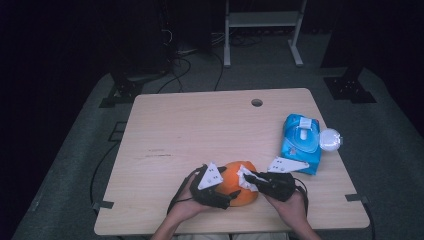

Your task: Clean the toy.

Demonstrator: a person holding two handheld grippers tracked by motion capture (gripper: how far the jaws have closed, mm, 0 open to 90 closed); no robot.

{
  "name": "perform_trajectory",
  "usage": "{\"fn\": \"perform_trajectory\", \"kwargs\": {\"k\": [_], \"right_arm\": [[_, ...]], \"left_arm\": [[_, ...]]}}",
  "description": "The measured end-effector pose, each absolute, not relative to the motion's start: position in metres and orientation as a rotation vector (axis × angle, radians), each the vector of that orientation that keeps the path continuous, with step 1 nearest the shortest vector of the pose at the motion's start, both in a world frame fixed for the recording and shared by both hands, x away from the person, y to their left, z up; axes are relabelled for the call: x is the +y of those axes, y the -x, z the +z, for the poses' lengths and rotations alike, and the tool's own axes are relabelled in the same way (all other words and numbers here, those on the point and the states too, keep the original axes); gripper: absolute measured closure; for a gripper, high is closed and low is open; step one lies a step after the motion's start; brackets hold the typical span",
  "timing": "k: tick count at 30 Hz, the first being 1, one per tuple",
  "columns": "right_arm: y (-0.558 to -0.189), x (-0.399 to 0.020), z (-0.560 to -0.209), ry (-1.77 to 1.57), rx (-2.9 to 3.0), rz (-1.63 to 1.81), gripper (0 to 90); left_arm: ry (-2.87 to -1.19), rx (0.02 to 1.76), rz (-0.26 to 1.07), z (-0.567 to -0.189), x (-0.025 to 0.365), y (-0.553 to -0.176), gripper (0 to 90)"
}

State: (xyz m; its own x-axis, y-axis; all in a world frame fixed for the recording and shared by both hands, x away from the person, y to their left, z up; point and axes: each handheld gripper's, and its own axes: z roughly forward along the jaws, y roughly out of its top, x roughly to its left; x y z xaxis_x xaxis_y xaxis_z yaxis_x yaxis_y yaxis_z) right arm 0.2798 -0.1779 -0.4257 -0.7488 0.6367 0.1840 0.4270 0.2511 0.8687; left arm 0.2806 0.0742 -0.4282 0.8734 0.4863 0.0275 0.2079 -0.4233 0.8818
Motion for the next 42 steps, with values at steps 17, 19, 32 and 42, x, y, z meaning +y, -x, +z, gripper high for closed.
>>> {"fn": "perform_trajectory", "kwargs": {"k": [17, 19, 32, 42], "right_arm": [[-0.284, -0.182, -0.424, -1.0, 2.322, 1.513, 80.9], [-0.287, -0.187, -0.426, -1.039, 2.307, 1.526, 80.9], [-0.282, -0.184, -0.414, -0.959, 2.307, 1.49, 81.0], [-0.279, -0.187, -0.414, -0.923, 2.271, 1.488, 81.0]], "left_arm": [[-2.014, 0.538, 0.301, -0.425, 0.081, -0.284, 20.6], [-1.99, 0.624, 0.272, -0.425, 0.088, -0.291, 16.3], [-2.02, 0.569, 0.292, -0.423, 0.076, -0.283, 32.4], [-1.997, 0.702, 0.143, -0.438, 0.079, -0.296, 26.1]]}}
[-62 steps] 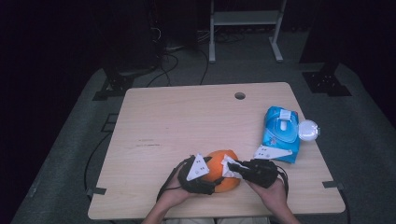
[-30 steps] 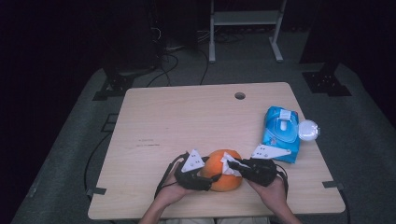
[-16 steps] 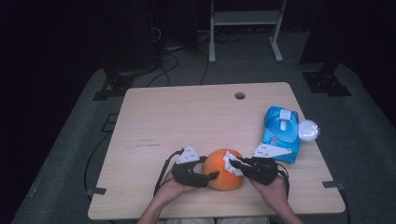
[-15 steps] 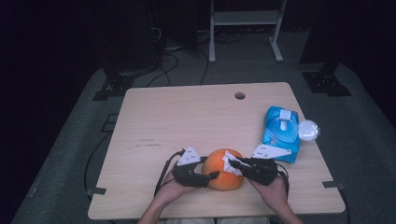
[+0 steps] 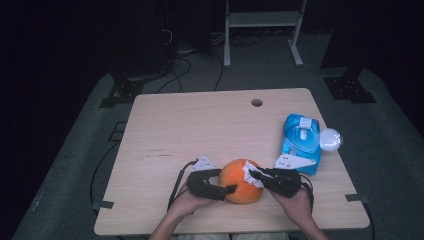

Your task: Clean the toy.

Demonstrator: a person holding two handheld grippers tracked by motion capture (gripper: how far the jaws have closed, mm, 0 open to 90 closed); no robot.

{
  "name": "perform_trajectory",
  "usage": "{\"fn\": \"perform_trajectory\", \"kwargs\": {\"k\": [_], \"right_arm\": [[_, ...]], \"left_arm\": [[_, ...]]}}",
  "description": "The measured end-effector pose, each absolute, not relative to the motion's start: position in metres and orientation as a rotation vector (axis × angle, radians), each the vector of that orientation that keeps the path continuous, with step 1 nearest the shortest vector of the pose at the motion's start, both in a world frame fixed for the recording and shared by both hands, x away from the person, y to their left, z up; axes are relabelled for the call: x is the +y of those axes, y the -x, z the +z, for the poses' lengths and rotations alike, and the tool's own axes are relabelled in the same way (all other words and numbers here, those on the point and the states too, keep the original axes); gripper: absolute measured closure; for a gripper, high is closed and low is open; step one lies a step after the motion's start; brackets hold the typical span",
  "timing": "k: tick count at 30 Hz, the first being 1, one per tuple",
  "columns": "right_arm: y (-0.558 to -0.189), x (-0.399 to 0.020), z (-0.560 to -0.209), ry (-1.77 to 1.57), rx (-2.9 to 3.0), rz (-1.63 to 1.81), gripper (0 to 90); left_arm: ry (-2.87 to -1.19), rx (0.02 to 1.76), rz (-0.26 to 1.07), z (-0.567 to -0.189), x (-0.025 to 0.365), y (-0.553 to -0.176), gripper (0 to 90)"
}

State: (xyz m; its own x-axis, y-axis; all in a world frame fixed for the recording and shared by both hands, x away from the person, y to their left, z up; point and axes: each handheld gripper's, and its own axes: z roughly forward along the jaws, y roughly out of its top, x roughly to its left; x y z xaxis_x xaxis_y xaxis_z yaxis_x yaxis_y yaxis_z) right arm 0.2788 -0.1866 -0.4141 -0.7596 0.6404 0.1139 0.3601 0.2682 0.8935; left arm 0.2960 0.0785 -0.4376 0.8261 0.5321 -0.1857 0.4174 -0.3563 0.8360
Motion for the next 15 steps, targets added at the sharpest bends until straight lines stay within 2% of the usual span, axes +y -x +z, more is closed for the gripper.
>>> {"fn": "perform_trajectory", "kwargs": {"k": [1, 5, 11, 15], "right_arm": [[-0.276, -0.185, -0.409, -0.884, 2.265, 1.534, 81.1], [-0.268, -0.174, -0.403, -0.794, 2.281, 1.493, 81.1], [-0.274, -0.193, -0.402, -0.905, 2.248, 1.49, 81.1], [-0.26, -0.174, -0.396, -0.775, 2.292, 1.495, 81.0]], "left_arm": [[-2.0, 0.679, 0.165, -0.435, 0.077, -0.294, 30.0], [-2.049, 0.563, 0.282, -0.427, 0.069, -0.282, 34.1], [-2.047, 0.522, 0.315, -0.423, 0.061, -0.276, 34.5], [-2.086, 0.475, 0.364, -0.424, 0.052, -0.268, 34.2]]}}
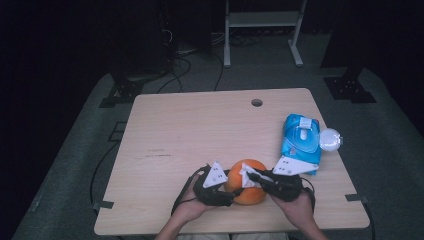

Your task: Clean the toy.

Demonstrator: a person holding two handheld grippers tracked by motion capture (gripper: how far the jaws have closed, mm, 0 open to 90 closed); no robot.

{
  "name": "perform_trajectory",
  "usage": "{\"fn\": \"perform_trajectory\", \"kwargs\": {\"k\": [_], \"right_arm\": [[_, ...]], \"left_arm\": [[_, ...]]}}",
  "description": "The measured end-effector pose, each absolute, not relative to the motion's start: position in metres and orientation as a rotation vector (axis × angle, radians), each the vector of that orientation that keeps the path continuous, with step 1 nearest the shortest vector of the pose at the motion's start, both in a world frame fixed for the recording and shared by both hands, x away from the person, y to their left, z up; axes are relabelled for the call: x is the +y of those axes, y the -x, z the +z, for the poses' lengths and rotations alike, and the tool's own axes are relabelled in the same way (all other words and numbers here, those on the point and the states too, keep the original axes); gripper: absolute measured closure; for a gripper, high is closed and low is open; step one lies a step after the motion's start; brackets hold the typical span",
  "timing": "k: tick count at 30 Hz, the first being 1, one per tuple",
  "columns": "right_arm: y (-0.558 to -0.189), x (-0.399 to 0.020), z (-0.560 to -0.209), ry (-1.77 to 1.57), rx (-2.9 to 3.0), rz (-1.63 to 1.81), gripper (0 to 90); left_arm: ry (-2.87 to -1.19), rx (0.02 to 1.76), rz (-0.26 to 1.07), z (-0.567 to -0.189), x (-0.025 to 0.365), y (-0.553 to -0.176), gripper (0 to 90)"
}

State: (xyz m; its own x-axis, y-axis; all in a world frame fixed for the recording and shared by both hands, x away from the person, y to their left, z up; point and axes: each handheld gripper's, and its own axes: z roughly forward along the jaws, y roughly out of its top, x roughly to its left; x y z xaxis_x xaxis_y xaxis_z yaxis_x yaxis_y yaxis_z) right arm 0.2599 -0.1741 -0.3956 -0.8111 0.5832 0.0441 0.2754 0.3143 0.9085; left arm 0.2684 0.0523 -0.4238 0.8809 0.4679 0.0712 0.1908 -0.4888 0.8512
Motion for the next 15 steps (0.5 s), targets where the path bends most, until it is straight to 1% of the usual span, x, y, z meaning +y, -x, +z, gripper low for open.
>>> {"fn": "perform_trajectory", "kwargs": {"k": [3, 4, 6, 8, 9, 10, 11, 12, 15], "right_arm": [[-0.259, -0.171, -0.394, -0.744, 2.303, 1.469, 81.1], [-0.261, -0.175, -0.394, -0.76, 2.3, 1.47, 81.1], [-0.263, -0.184, -0.395, -0.804, 2.295, 1.469, 81.1], [-0.264, -0.189, -0.397, -0.831, 2.3, 1.472, 81.1], [-0.265, -0.19, -0.398, -0.832, 2.301, 1.481, 81.0], [-0.264, -0.188, -0.398, -0.827, 2.304, 1.48, 81.1], [-0.262, -0.185, -0.397, -0.813, 2.313, 1.481, 81.1], [-0.26, -0.18, -0.396, -0.783, 2.325, 1.486, 81.2], [-0.251, -0.158, -0.395, -0.674, 2.361, 1.458, 81.2]], "left_arm": [[-2.076, 0.475, 0.36, -0.423, 0.052, -0.267, 31.8], [-2.061, 0.498, 0.339, -0.424, 0.053, -0.269, 28.7], [-2.048, 0.564, 0.279, -0.425, 0.055, -0.275, 18.9], [-2.041, 0.606, 0.232, -0.429, 0.055, -0.279, 14.4], [-2.044, 0.616, 0.209, -0.43, 0.055, -0.28, 14.9], [-2.047, 0.617, 0.213, -0.431, 0.056, -0.28, 18.2], [-2.05, 0.598, 0.239, -0.431, 0.055, -0.279, 22.4], [-2.057, 0.587, 0.257, -0.43, 0.054, -0.276, 24.1], [-2.081, 0.513, 0.327, -0.427, 0.047, -0.266, 26.3]]}}
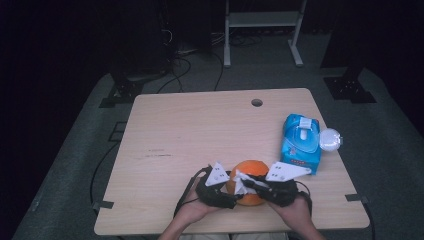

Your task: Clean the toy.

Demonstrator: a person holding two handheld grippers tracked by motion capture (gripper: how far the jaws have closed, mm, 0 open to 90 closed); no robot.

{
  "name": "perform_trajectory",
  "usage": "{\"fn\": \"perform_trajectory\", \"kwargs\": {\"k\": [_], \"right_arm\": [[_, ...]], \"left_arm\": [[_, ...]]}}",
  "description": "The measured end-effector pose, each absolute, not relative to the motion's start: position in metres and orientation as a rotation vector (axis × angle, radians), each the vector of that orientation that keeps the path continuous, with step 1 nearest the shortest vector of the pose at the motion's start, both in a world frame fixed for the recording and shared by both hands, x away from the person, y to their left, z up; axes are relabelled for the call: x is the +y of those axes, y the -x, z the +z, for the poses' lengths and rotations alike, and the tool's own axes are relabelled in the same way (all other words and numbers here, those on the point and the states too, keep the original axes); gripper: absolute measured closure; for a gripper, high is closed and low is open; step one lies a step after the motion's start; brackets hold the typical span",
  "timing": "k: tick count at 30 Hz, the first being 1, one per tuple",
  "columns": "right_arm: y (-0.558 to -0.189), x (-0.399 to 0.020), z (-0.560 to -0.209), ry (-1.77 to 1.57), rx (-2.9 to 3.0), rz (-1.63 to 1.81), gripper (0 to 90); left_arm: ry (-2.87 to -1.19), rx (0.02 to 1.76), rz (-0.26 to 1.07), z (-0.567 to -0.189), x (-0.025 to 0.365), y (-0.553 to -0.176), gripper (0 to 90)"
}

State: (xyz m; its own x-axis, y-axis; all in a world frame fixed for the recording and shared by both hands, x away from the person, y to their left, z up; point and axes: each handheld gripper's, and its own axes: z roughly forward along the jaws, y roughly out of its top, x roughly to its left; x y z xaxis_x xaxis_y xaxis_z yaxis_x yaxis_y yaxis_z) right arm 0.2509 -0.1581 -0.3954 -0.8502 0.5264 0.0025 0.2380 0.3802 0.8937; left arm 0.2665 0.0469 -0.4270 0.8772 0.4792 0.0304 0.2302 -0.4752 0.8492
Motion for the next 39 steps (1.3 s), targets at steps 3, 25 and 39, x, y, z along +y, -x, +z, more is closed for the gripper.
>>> {"fn": "perform_trajectory", "kwargs": {"k": [3, 25, 39], "right_arm": [[-0.252, -0.154, -0.394, -0.677, 2.344, 1.414, 81.2], [-0.269, -0.191, -0.409, -0.889, 2.327, 1.414, 80.8], [-0.282, -0.206, -0.42, -1.014, 2.316, 1.441, 80.7]], "left_arm": [[-2.093, 0.494, 0.346, -0.428, 0.048, -0.265, 28.7], [-1.99, 0.558, 0.249, -0.43, 0.067, -0.275, 18.0], [-1.993, 0.573, 0.255, -0.432, 0.075, -0.282, 20.6]]}}
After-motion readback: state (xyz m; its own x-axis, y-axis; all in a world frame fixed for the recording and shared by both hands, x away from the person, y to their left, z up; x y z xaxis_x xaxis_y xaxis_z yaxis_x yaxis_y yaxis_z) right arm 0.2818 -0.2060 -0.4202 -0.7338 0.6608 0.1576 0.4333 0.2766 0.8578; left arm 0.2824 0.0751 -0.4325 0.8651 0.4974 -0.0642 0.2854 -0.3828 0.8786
